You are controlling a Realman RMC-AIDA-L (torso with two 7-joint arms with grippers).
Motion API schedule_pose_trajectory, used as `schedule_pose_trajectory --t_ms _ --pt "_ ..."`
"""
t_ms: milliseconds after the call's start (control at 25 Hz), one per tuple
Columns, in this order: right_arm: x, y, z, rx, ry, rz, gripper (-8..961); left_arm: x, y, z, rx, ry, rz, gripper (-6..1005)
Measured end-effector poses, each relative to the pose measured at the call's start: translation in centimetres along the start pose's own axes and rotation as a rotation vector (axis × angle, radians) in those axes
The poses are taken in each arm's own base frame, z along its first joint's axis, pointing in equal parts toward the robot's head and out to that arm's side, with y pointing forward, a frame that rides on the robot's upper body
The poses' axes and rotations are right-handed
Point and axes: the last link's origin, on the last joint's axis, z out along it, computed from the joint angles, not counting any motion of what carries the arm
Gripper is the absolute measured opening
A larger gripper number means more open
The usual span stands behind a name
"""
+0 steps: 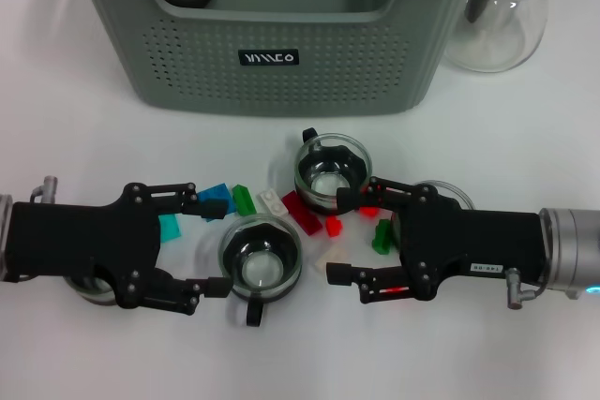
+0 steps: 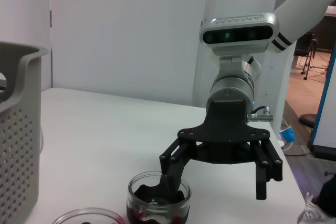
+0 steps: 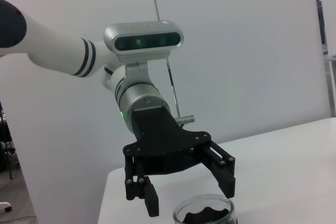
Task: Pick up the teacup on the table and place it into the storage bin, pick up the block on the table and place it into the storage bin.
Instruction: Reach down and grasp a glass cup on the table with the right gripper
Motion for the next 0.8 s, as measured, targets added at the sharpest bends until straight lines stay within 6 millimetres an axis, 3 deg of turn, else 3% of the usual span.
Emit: schedule_pose_trajectory --t_ms 800 --pt "0.03 -0.13 0.25 -0.004 0.014 -0.004 940 -0.17 0.01 -0.12 0.016 -0.002 -0.003 843"
